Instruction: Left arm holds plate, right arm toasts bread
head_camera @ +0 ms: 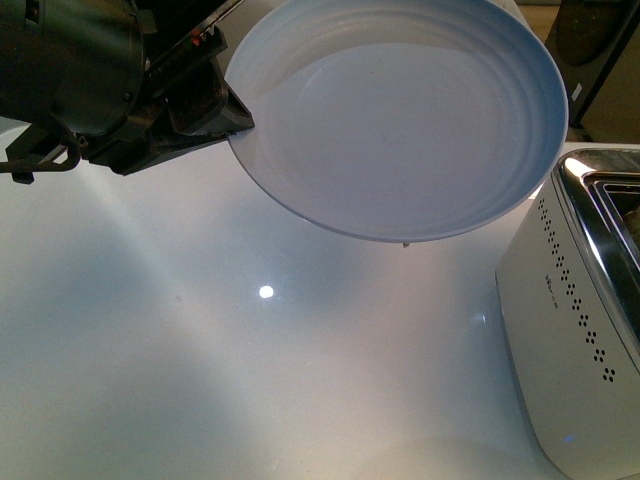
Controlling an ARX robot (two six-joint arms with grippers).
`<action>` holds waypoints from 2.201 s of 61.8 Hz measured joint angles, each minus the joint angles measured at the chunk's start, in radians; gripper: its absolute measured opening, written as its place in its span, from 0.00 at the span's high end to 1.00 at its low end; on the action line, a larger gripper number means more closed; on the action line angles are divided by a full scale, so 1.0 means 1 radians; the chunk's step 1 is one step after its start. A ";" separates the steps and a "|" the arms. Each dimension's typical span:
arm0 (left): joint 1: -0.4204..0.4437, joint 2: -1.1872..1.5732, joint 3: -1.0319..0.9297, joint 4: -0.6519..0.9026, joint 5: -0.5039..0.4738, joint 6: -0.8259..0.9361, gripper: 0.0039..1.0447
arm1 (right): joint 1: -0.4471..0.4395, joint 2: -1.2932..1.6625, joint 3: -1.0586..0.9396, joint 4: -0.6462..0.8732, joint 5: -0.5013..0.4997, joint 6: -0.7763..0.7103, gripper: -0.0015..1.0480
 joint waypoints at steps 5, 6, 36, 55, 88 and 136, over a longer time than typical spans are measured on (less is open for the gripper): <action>0.000 0.000 0.000 0.000 0.000 0.000 0.97 | 0.014 0.076 -0.024 0.068 0.002 0.011 0.97; 0.000 0.000 0.000 0.000 0.000 0.000 0.97 | 0.016 0.092 -0.029 0.082 0.003 0.015 0.97; 0.000 0.000 0.000 0.000 0.000 0.000 0.97 | 0.028 0.206 -0.070 0.159 -0.006 0.056 0.67; 0.000 0.000 0.000 0.000 0.000 0.000 0.97 | -0.019 -0.323 0.004 -0.224 -0.056 0.034 0.19; -0.001 0.000 0.002 0.000 0.001 0.000 0.97 | -0.150 -0.660 -0.062 -0.163 -0.227 -0.051 0.61; -0.002 0.001 0.003 0.000 0.000 0.000 0.97 | -0.151 -0.936 -0.179 -0.310 -0.230 -0.058 0.98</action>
